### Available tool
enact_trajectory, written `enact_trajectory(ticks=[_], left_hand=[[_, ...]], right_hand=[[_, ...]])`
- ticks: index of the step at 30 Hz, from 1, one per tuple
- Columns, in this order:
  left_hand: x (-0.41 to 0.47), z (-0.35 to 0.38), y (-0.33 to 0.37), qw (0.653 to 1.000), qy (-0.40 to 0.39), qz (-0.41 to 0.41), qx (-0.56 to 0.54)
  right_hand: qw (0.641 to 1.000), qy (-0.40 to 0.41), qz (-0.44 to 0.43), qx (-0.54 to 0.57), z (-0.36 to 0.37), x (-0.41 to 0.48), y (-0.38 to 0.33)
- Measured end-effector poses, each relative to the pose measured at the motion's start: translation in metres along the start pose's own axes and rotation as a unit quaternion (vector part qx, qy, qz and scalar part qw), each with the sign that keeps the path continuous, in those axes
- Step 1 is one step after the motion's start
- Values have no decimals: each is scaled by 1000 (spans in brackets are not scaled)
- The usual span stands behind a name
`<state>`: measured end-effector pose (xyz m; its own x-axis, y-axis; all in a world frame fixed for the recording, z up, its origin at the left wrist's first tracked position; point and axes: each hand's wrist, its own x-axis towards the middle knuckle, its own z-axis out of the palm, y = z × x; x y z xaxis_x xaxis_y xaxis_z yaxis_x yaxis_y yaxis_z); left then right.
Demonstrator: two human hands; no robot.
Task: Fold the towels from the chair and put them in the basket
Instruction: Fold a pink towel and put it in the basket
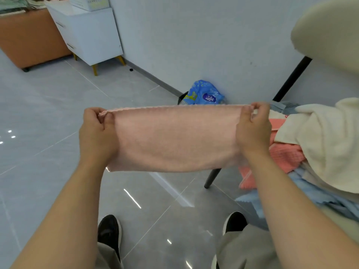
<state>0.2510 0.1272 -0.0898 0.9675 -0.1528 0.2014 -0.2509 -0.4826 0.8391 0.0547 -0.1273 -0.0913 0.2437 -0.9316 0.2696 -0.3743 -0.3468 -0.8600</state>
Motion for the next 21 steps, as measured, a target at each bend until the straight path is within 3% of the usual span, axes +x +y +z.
enact_trajectory(ticks=[3,8,15,18,21], left_hand=[[3,-9,-14,999,-36,-22,35],[11,-20,-21,999,-26,-38,18],[18,-30,-42,989,-105,-63,81],[19,-38,-39,985,-132,-113,18],[17,-40,-30,953,-169,-215,-130]], right_hand=[[998,-53,-6,-38,5,-5,3],[997,-72,-8,-16,13,-3,-5],[986,-151,-8,-72,26,-8,7],[981,-173,-8,-93,28,-8,10],[976,-206,71,18,35,-8,9]])
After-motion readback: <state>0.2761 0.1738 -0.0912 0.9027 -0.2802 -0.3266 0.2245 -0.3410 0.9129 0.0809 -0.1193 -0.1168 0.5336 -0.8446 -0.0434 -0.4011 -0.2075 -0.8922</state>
